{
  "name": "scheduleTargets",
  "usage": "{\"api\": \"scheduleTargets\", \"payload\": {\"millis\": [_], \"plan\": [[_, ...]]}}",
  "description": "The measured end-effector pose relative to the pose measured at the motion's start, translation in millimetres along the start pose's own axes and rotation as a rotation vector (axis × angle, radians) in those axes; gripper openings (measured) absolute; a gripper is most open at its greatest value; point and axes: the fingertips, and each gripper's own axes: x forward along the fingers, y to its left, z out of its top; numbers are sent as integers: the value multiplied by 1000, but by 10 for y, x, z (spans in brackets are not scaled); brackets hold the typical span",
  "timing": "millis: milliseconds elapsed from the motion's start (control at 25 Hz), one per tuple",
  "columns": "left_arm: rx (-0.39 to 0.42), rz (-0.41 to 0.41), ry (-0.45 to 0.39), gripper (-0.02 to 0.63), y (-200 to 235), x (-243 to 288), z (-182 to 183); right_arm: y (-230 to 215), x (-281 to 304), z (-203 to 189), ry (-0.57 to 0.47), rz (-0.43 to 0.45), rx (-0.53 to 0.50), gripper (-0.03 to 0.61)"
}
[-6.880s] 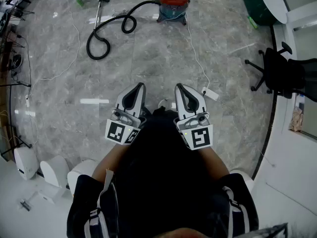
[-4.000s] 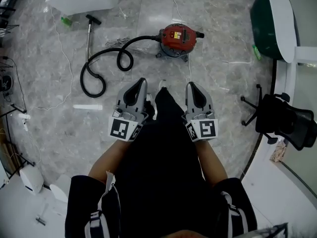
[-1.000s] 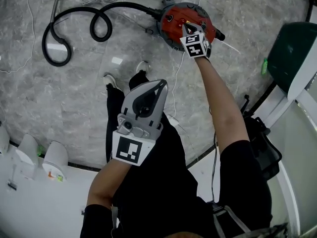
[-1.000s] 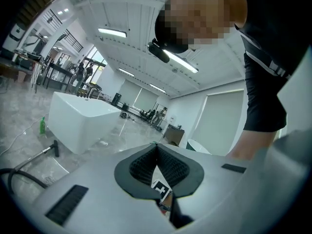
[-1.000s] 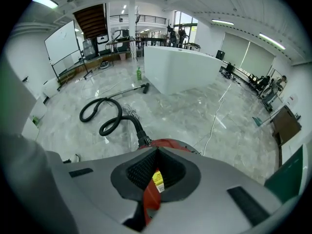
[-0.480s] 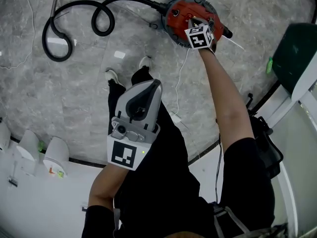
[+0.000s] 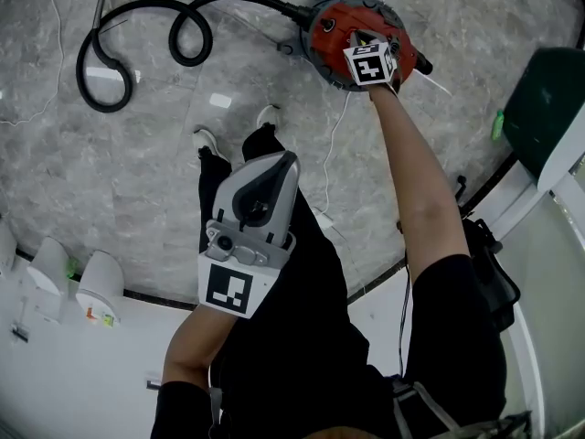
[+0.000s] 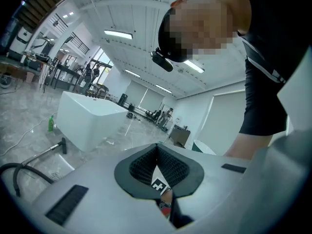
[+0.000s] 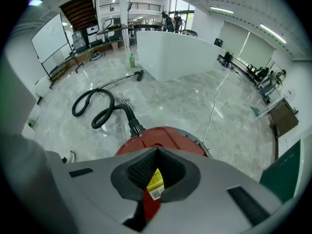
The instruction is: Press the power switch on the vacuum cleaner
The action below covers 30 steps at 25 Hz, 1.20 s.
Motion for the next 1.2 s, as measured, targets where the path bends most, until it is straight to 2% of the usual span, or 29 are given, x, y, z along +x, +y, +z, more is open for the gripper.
{"api": "scheduleTargets", "payload": {"millis": [360, 760, 920, 1040, 1200], "plan": [[-2, -20, 20, 14, -102, 101, -84, 38, 51, -46, 1, 29, -24, 18], [2, -56, 54, 14, -152, 125, -149, 10, 131, -22, 93, 78, -24, 18], [9, -42, 53, 15, -110, 98, -143, -17, 138, -10, 98, 109, 2, 18], [2, -42, 52, 14, -100, 64, -119, -10, 96, -38, 78, 82, 8, 18], [0, -71, 62, 15, -161, 40, -98, -61, -38, 31, -2, 7, 117, 18]]}}
